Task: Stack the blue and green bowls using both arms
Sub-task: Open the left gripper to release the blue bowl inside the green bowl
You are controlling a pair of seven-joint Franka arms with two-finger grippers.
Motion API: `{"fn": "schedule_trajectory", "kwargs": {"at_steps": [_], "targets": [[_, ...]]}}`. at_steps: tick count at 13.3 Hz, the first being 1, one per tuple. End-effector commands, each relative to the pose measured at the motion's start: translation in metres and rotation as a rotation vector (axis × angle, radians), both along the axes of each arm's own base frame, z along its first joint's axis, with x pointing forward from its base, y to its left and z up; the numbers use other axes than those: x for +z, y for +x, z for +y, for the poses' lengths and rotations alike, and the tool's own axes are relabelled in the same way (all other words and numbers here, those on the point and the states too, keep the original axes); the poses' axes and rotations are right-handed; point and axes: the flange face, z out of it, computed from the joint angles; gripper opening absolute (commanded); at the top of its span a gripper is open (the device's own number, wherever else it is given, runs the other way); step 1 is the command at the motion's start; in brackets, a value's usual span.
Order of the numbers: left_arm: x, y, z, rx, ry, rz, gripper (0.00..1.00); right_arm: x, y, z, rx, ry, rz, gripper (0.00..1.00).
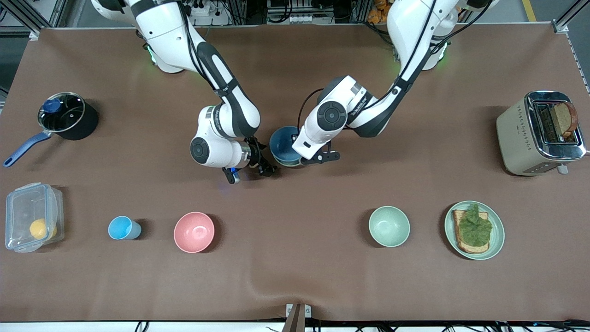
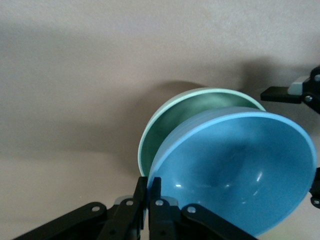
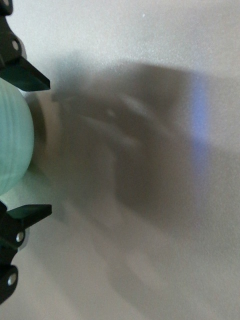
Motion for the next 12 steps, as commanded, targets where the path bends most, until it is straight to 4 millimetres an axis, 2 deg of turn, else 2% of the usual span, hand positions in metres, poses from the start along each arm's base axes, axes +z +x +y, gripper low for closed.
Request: {"fn": "schedule_trajectory", "kwargs": {"at_steps": [1,12], "targets": [[-0.0065,0.0008,-0.0074,0.016,-0.006,0.002,0.0,0.0002,0.0039,0.0015,-0.011,0.017,0.003,1.0],[-0.0156,0.0066,-0.0009,0.022,0.0,0.005,0.0,0.0015,0.0048,0.0007,-0.009,0.019,0.004,1.0]]}}
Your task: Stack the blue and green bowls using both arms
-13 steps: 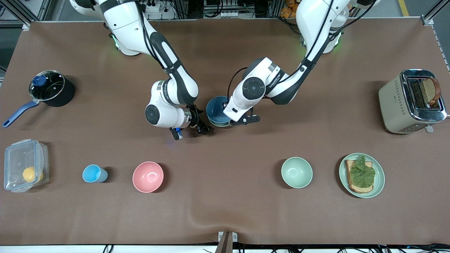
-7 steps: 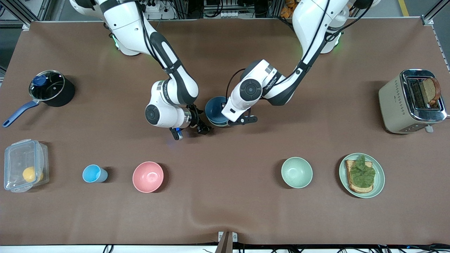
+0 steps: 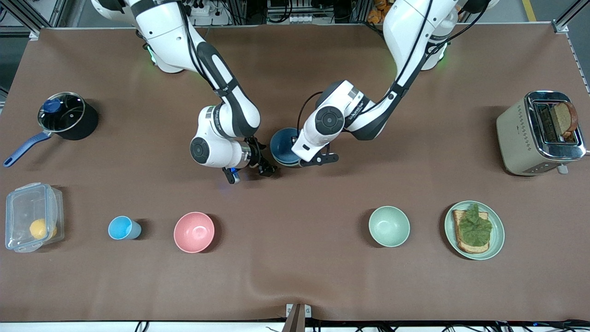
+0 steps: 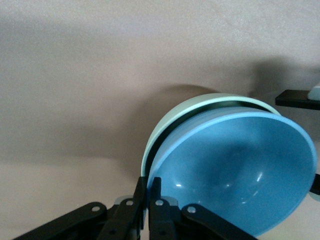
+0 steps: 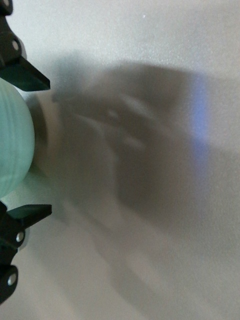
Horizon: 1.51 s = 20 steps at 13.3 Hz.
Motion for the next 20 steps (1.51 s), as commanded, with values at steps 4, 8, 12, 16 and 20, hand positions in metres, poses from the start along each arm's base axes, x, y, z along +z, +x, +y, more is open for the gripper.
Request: {"fn": "schedule_trajectory", "kwargs": {"at_steps": [4,8,12,16,20], "targets": [[-0.003,0.007,0.0,0.024,-0.007,0.002,0.38,0.001,0.004,0.001,-0.006,0.019,0.004,1.0],[0.034,0.021,0.001,0.035,-0.033,-0.046,1.0,0.001,0.004,0.001,-0.006,0.02,0.006,1.0],[0.16,0.07,0.075,0.13,-0.056,-0.162,1.0,0.006,0.01,-0.007,-0.01,0.018,-0.001,1.0],[0.258,0.081,0.153,0.16,0.041,-0.278,1.0,0.02,0.021,-0.028,0.012,0.022,0.021,1.0],[0.321,0.088,0.206,0.179,0.17,-0.307,1.0,0.046,0.042,-0.053,0.063,0.029,0.072,1.0]]}}
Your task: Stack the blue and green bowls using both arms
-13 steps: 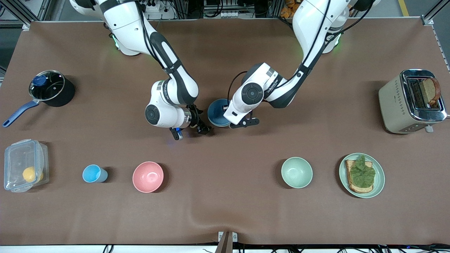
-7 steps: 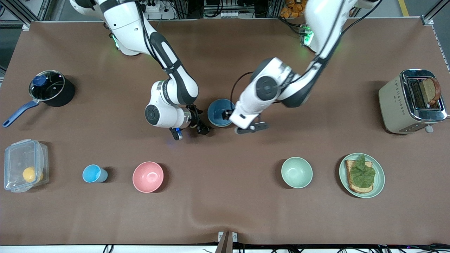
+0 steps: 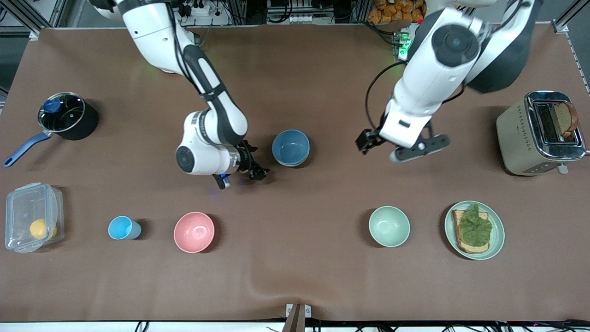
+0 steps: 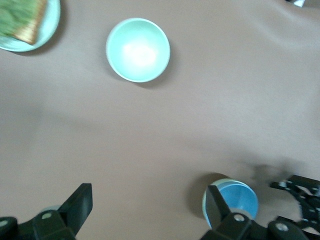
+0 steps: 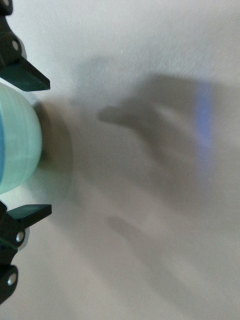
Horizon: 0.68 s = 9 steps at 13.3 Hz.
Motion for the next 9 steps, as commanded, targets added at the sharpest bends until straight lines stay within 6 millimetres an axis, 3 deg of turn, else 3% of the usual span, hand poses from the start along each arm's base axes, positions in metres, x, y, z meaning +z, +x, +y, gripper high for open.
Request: {"fn": "schedule_trajectory", "kwargs": {"at_steps": [1,3,5,6,9], "targets": [[0.039,0.008,0.035,0.03,0.047,0.015,1.0,0.023,0.016,-0.022,0.044,-0.004,0.019,1.0],[0.048,0.015,0.058,-0.008,0.048,0.023,1.0,0.031,0.024,-0.038,0.085,-0.033,0.032,1.0],[0.053,0.018,0.084,-0.047,0.055,0.043,1.0,0.043,0.035,-0.067,0.131,-0.069,0.033,1.0],[0.067,0.016,0.087,-0.073,0.052,0.031,1.0,0.055,0.039,-0.079,0.156,-0.075,0.011,1.0],[0.079,0.022,0.136,-0.183,0.066,0.076,1.0,0.093,0.053,-0.12,0.225,-0.149,-0.069,1.0]]}}
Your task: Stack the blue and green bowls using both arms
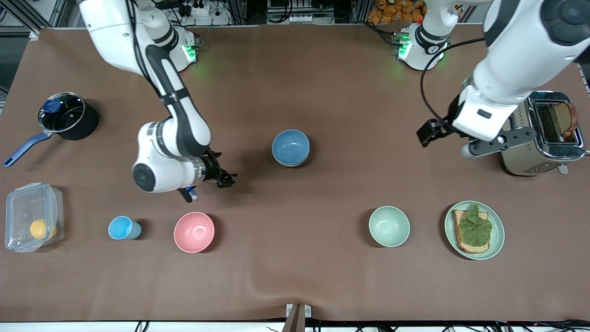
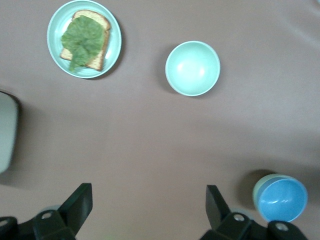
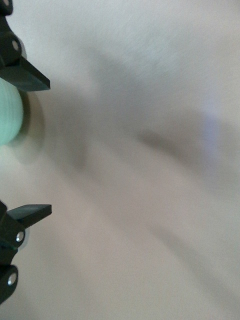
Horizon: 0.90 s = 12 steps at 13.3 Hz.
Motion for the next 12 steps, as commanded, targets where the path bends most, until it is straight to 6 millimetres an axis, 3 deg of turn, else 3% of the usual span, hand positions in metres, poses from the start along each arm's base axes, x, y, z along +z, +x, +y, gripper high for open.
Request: {"fn": "schedule_trajectory", "kwargs": {"at_steps": [1,2,5,8,12], "targets": [[0.027,0.0,0.039,-0.106,0.0,0.016,1.0,0.052,0.008,-0.045,0.09,-0.06,-0.058,1.0],[0.031,0.001,0.048,-0.123,0.004,0.021,1.0,0.075,0.011,-0.07,0.129,-0.053,-0.081,1.0],[0.037,0.0,0.064,-0.139,0.013,0.033,1.0,0.116,0.022,-0.146,0.253,-0.029,-0.123,1.0],[0.063,-0.02,0.073,-0.173,0.015,0.019,1.0,0.157,0.023,-0.213,0.364,-0.054,-0.199,1.0],[0.065,-0.03,0.075,-0.199,0.023,0.034,1.0,0.213,0.012,-0.275,0.427,-0.078,-0.303,1.0]]}}
